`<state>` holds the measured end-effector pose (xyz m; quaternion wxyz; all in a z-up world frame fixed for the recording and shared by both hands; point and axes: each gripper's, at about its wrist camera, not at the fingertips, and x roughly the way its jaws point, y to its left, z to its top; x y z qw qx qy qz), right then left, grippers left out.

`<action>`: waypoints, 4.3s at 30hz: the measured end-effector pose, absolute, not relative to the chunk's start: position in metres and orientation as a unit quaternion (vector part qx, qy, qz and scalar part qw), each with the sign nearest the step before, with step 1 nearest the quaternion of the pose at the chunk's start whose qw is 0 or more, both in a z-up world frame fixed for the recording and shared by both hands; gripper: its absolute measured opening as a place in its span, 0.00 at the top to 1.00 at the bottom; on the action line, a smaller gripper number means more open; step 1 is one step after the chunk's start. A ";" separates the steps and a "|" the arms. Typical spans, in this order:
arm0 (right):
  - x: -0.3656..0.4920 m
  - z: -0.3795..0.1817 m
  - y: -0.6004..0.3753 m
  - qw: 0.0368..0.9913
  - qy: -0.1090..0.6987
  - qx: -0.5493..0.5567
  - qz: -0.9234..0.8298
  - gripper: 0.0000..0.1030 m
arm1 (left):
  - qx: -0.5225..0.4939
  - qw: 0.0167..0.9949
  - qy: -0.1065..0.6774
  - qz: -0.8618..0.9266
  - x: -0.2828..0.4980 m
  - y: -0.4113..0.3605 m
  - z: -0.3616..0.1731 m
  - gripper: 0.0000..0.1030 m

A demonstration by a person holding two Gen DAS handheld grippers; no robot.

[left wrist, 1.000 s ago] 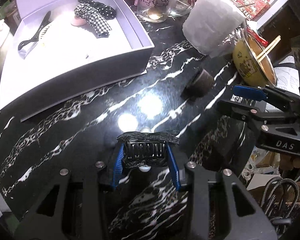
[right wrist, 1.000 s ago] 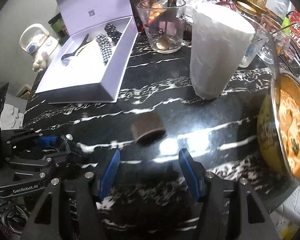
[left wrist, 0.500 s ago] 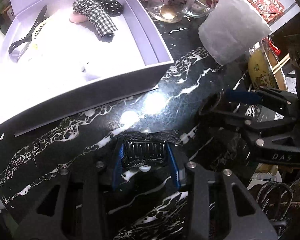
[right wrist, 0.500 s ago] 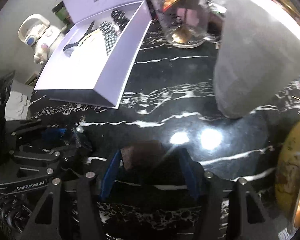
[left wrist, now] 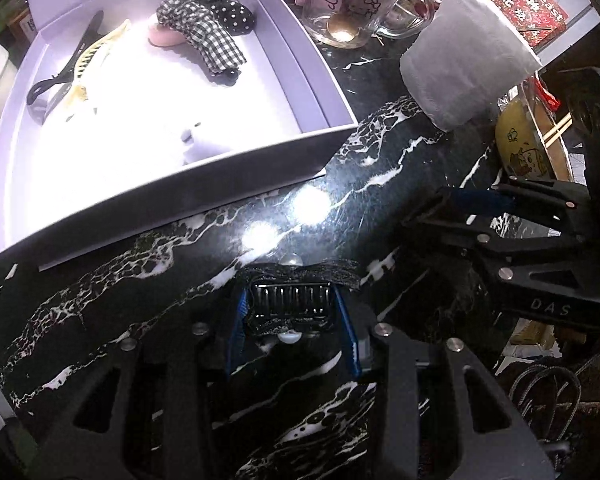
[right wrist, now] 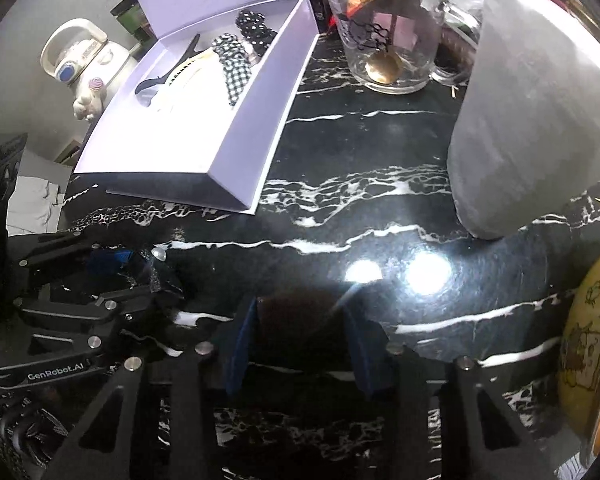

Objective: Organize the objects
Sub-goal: 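Close the right tool on the dark brown pad while the left tool holds the comb, then carry the comb with the left tool and the brown pad with the right tool into the box, then lower and release the comb in the box with the left tool while the right tool releases the pad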

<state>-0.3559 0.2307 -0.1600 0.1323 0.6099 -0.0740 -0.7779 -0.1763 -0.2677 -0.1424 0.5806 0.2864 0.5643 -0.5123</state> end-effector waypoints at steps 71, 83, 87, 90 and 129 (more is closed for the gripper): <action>-0.433 -0.076 0.112 0.188 0.012 0.552 -0.812 0.58 | 0.294 0.665 0.480 -0.490 -0.050 -0.250 -0.068 0.64; -0.469 -0.101 0.122 0.188 0.008 0.552 -0.812 0.58 | 0.314 0.645 0.482 -0.503 -0.041 -0.296 -0.095 0.64; -0.475 -0.108 0.118 0.198 0.007 0.543 -0.816 0.58 | 0.306 0.645 0.482 -0.508 -0.037 -0.301 -0.102 0.64; -0.480 -0.113 0.114 0.206 0.010 0.533 -0.821 0.58 | 0.296 0.649 0.473 -0.517 -0.033 -0.303 -0.106 0.64; -0.502 -0.153 0.104 0.206 0.042 0.551 -0.807 0.57 | 0.330 0.629 0.470 -0.524 -0.025 -0.319 -0.137 0.60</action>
